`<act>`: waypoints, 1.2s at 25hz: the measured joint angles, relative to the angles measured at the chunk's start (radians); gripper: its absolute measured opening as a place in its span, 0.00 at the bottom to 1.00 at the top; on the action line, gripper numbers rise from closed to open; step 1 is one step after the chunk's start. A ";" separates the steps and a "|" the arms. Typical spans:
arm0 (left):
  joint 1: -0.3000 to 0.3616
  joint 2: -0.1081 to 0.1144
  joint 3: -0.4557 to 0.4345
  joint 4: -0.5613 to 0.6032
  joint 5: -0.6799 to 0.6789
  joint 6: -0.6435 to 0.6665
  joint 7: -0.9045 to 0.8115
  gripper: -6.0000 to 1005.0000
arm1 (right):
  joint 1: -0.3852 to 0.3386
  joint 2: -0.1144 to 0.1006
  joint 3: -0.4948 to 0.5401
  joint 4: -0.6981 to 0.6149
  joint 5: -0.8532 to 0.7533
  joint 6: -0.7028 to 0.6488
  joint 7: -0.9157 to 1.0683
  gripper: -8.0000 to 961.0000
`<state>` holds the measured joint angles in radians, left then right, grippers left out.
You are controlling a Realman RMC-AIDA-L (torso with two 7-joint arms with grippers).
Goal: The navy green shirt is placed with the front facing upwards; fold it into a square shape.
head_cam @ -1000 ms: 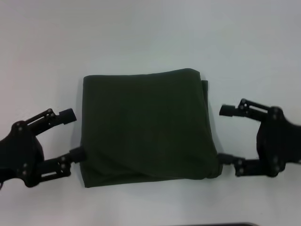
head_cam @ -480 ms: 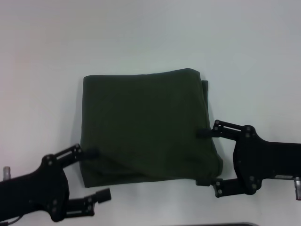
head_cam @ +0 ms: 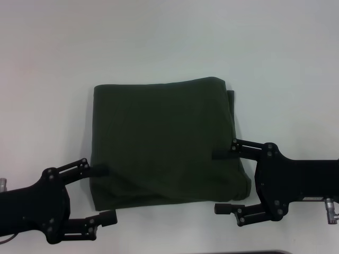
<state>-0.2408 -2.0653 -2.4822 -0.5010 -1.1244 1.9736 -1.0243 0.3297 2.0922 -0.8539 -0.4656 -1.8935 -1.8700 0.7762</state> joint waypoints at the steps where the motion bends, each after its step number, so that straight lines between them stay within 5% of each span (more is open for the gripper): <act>1: -0.003 0.002 0.000 0.002 0.000 0.000 -0.002 0.90 | 0.000 0.000 0.000 0.000 0.000 0.001 0.000 0.95; 30: -0.003 -0.001 -0.038 0.003 0.002 -0.008 -0.003 0.90 | -0.003 0.000 0.002 0.015 0.000 0.004 0.002 0.95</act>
<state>-0.2441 -2.0667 -2.5203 -0.4978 -1.1221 1.9659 -1.0271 0.3263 2.0923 -0.8521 -0.4510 -1.8934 -1.8659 0.7778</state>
